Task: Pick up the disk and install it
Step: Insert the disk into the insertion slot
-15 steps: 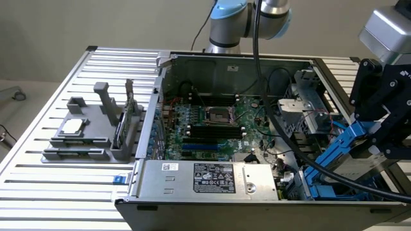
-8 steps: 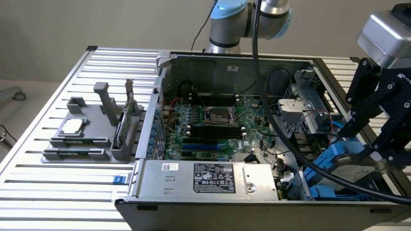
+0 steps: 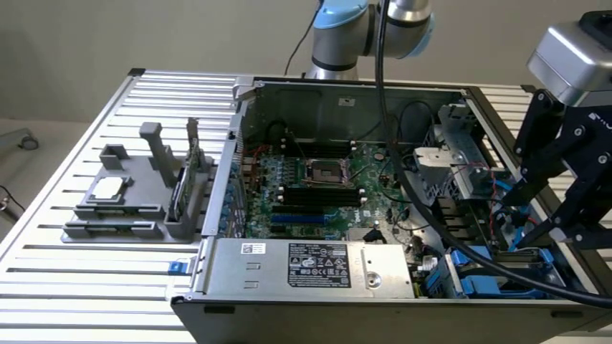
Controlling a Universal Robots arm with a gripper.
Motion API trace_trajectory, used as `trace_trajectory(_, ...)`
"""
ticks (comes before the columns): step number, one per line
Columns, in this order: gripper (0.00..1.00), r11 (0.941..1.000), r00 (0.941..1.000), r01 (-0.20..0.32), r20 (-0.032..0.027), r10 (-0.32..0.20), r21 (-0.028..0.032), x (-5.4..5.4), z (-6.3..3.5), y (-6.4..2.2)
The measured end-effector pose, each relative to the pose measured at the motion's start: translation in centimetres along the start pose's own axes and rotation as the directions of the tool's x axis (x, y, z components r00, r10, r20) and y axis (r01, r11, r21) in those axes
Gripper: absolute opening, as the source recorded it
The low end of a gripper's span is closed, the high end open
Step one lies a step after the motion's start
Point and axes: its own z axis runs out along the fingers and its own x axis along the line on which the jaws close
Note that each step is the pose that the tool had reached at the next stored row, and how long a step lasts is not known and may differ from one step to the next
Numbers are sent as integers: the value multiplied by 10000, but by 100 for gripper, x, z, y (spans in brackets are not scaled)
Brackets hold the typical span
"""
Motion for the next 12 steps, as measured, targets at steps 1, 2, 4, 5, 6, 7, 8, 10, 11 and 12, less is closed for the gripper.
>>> trace_trajectory(1, 47, 10000, 10000, 0, 0, 0, 0, 0, 3, 0)
trace_trajectory(2, 47, 10000, 10000, 0, 0, 0, 0, 0, 5, 0)
trace_trajectory(4, 47, 10000, 10000, 0, -1, 0, 0, 1, 8, 0)
trace_trajectory(5, 47, 10000, 10000, 0, 2, 0, 0, 1, 10, 0)
trace_trajectory(6, 44, 10000, 10000, 0, 4, 0, 0, 1, 14, 0)
trace_trajectory(7, 38, 10000, 10000, 0, 7, 0, 1, 1, 20, 0)
trace_trajectory(8, 32, 10000, 10000, -1, 10, 1, 1, 2, 28, -1)
trace_trajectory(10, 26, 10000, 10000, 1, 22, -1, 1, 4, 60, -8)
trace_trajectory(11, 20, 10000, 10000, 1, 26, -1, 1, 5, 76, -13)
trace_trajectory(12, 20, 10000, 10000, 1, 31, -1, 1, 6, 95, -21)
